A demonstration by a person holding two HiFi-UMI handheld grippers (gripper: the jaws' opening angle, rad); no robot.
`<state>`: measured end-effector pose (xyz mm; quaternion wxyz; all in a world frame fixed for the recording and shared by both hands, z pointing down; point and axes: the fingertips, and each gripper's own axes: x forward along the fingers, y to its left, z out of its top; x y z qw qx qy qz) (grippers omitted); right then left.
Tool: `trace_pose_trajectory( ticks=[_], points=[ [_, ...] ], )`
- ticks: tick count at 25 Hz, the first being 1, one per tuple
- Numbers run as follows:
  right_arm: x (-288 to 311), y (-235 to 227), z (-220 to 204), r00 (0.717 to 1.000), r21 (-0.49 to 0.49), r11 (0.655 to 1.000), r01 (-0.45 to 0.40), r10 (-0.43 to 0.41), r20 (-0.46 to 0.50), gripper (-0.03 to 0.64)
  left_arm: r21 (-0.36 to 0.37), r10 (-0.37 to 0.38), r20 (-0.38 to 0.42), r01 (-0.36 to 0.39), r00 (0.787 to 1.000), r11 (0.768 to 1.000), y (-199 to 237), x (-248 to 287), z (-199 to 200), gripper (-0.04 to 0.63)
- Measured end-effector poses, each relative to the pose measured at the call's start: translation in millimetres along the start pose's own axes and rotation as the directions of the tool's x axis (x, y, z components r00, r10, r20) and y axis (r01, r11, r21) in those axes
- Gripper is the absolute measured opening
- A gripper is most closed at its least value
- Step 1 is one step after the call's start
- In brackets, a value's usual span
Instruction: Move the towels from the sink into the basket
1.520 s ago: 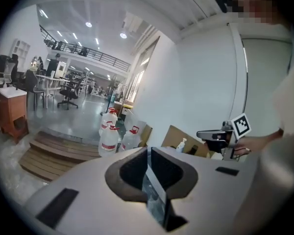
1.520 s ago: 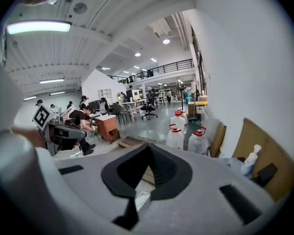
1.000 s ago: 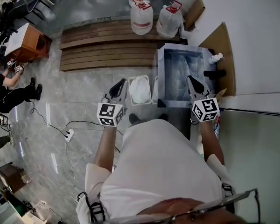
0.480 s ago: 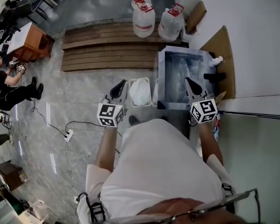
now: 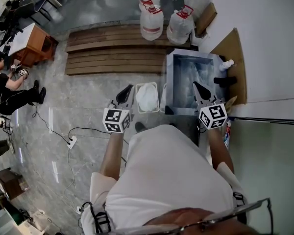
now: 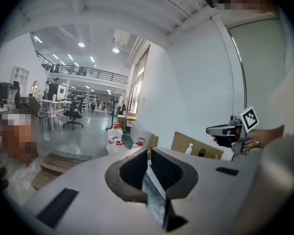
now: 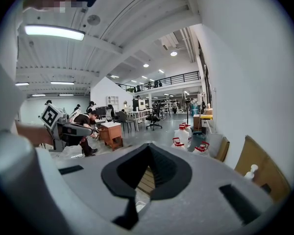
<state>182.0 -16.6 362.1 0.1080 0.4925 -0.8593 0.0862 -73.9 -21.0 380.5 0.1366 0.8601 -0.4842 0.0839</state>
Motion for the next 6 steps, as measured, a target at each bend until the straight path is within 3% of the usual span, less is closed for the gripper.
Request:
trace_pose_trajectory(
  ticks=[6],
  points=[
    [-3.5, -0.6, -1.6, 1.000, 0.003, 1.000, -0.003, 0.003, 0.002, -0.005, -0.001, 0.000, -0.010, 0.000, 1.000, 1.000, -4.5, -1.5, -5.1, 0.025]
  ],
)
